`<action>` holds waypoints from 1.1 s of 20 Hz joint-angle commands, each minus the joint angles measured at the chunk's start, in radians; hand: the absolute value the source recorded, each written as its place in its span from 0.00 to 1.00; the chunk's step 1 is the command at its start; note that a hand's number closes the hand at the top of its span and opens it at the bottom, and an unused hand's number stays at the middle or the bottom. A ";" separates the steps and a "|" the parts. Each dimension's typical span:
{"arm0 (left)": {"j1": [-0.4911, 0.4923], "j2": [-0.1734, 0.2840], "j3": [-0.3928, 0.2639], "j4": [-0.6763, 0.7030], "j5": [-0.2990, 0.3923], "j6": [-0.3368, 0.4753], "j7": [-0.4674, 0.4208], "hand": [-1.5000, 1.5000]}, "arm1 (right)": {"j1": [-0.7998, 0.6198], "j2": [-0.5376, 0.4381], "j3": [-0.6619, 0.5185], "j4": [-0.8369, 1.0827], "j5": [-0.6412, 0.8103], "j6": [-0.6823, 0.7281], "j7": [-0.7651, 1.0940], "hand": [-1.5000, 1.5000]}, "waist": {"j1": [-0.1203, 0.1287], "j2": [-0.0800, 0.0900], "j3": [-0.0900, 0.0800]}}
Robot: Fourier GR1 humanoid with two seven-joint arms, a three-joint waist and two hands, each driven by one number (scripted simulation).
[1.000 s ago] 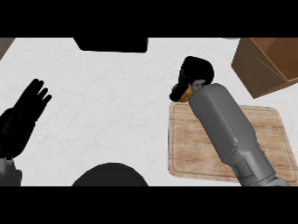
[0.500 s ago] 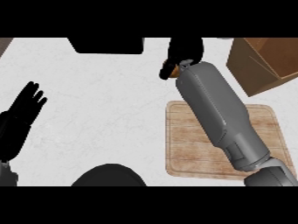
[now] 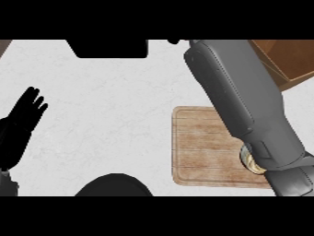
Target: Pick the pear from the cutting board and place it in the cardboard box
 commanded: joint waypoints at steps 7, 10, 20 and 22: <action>0.023 0.037 0.036 -0.010 0.025 -0.050 -0.006 0.50 | 0.006 -0.144 -0.060 -0.078 0.060 0.005 0.072 1.00 | 0.003 0.003 0.000; 0.011 0.032 0.034 -0.083 0.034 -0.018 0.063 0.50 | 0.016 -0.185 -0.077 -0.036 0.058 0.022 0.033 1.00 | 0.007 0.003 0.001; 0.007 -0.028 0.008 -0.024 -0.010 0.003 0.003 0.50 | 0.136 -0.319 -0.141 -0.022 0.006 -0.027 -0.194 1.00 | 0.002 0.004 0.001; -0.005 -0.034 -0.010 0.038 -0.024 -0.027 -0.045 0.50 | 0.103 -0.275 -0.143 0.088 0.036 -0.115 -0.180 1.00 | 0.011 0.009 0.000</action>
